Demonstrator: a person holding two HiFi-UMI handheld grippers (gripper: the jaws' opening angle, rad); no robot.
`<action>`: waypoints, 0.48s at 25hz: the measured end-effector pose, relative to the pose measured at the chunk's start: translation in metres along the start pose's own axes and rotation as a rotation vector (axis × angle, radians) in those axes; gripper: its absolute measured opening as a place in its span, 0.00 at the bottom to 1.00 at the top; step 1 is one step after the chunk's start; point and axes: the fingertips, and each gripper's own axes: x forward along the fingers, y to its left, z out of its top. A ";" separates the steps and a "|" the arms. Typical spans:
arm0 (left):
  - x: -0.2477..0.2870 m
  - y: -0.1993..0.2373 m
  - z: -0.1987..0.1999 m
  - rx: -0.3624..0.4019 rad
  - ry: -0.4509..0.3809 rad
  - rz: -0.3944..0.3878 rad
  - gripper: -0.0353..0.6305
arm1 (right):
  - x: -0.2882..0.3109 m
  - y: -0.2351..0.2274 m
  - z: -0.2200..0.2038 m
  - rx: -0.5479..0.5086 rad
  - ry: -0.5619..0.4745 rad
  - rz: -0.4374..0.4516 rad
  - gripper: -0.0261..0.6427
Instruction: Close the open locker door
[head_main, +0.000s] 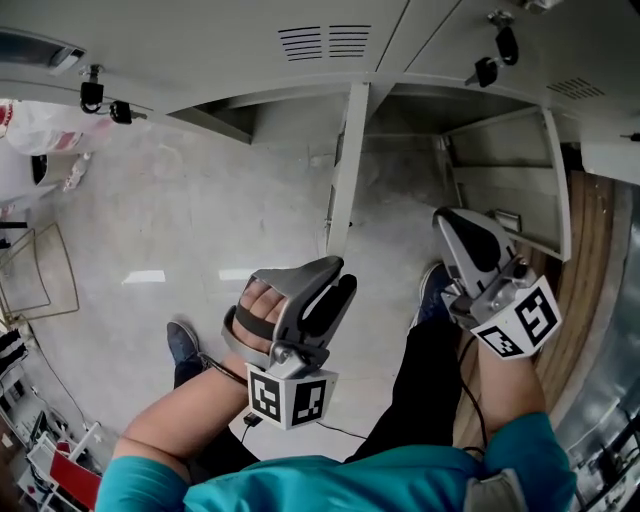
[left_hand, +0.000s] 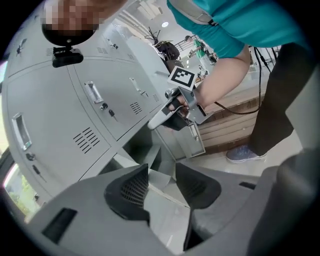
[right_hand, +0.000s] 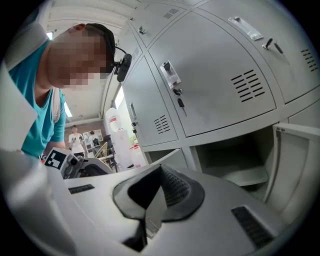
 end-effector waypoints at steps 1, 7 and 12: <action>-0.003 0.004 -0.005 0.002 0.005 0.015 0.32 | 0.002 0.001 -0.001 0.001 0.003 0.001 0.04; -0.017 0.034 -0.037 0.023 0.047 0.102 0.31 | 0.017 0.009 -0.005 -0.007 0.017 0.022 0.04; -0.022 0.061 -0.064 0.062 0.086 0.169 0.31 | 0.029 0.015 -0.010 -0.014 0.034 0.039 0.04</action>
